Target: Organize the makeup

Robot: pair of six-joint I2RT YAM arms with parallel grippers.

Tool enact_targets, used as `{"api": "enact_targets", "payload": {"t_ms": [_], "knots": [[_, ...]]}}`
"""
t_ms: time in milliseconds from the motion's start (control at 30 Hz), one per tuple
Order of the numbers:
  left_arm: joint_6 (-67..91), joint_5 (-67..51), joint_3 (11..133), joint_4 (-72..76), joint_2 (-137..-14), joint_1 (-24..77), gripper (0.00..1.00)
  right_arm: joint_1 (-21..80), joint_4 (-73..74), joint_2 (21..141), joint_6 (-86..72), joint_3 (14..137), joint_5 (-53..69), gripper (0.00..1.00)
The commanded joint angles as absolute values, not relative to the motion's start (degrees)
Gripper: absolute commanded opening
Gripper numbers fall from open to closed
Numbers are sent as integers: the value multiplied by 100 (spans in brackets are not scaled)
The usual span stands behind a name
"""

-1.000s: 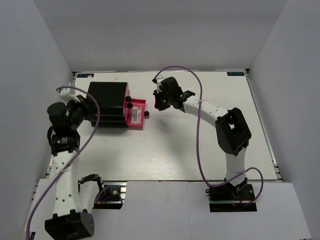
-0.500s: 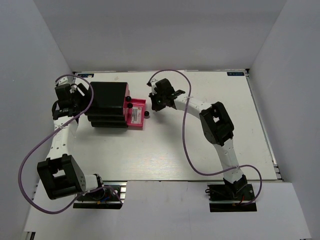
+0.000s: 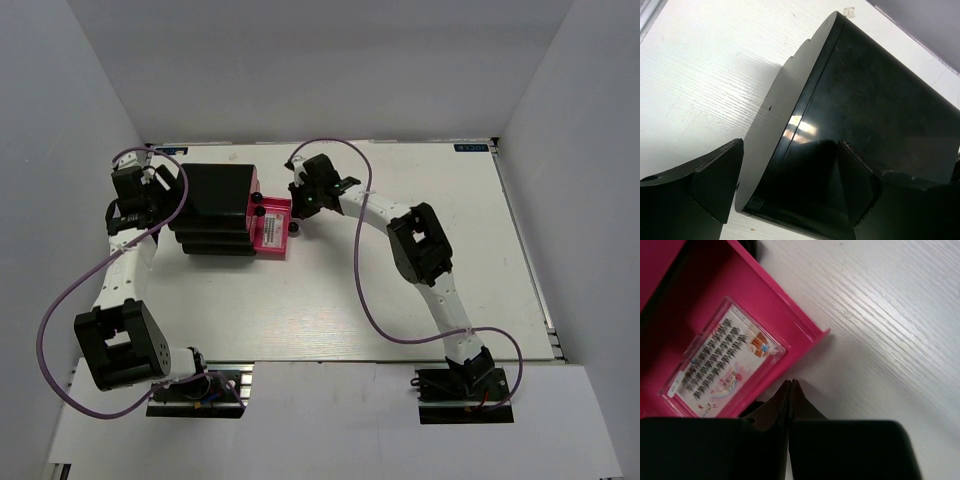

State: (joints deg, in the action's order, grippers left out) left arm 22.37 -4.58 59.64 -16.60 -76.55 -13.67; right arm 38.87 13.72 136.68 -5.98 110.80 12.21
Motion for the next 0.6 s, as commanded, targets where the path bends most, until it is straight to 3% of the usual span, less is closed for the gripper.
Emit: {"api": "enact_targets", "payload": {"t_ms": [0,567], "knots": [[2162,-659,6082,-1529,-7585,-1371,85,3973,1380,13798,-676,11609,1739,0],[2092,-967,6108,-1459,-7778,-1371,85,4139,985,14625,-1432,12559,3190,0]]}}
